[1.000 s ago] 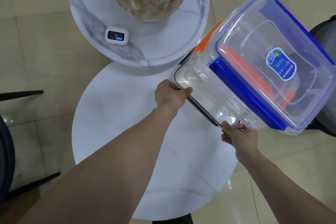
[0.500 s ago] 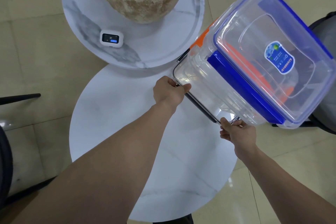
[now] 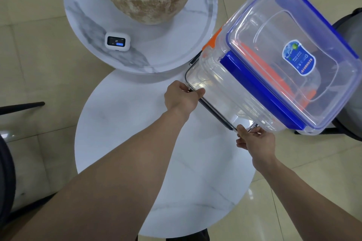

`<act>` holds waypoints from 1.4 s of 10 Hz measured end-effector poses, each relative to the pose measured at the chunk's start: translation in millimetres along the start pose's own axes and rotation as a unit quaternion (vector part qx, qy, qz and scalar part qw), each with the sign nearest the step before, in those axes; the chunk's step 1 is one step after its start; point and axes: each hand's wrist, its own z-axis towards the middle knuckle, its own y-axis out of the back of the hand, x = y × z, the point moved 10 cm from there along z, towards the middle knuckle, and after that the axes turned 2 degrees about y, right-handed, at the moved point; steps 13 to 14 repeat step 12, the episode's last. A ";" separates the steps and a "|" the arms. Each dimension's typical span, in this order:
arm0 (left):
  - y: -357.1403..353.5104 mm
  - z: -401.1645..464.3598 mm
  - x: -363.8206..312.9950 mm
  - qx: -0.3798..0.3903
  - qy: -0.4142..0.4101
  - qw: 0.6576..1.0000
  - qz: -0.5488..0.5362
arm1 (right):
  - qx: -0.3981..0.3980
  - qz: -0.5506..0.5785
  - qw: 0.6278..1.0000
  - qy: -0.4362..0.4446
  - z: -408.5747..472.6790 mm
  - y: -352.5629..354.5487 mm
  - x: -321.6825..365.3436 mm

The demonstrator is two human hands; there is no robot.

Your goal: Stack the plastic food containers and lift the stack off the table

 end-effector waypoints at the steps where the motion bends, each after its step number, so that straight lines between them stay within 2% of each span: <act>1: -0.2 0.0 0.9 0.001 0.006 1.000 -0.003 | -0.007 0.005 1.000 0.006 -2.3 -0.4 1.9; 4: -5.7 -11.0 0.6 0.004 0.006 0.999 -0.034 | -0.012 0.085 0.995 -0.050 -6.3 -4.3 -4.4; 7: 0.6 -14.7 -0.6 -0.014 0.004 1.000 0.002 | -0.010 0.144 0.985 -0.090 -7.7 -10.1 -14.3; 10: 11.6 -22.7 -11.6 -0.022 -0.041 0.997 0.063 | 0.006 0.122 0.988 -0.094 -10.9 -12.5 -15.6; 14: 21.9 -35.9 12.0 -0.004 -0.039 0.994 0.103 | 0.028 0.112 0.987 -0.109 -38.3 -16.6 -30.6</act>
